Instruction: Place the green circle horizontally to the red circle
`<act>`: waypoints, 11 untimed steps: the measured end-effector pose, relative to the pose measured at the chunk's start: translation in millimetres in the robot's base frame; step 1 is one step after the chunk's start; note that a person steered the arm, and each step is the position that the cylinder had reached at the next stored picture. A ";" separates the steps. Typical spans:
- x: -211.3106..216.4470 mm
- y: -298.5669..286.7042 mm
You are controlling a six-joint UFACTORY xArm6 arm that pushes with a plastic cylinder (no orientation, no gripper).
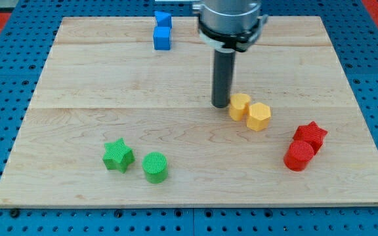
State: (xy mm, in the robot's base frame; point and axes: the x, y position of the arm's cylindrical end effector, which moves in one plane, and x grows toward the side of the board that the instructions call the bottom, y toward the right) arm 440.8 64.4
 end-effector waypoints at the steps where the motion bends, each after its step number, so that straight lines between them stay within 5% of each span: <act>1: 31.1 -12.5; 3: 50.7 -218.2; 4: 72.9 -264.9; 6: 149.7 -207.6; 7: 136.5 -178.6; 9: 113.6 -20.3; 11: 176.6 -67.4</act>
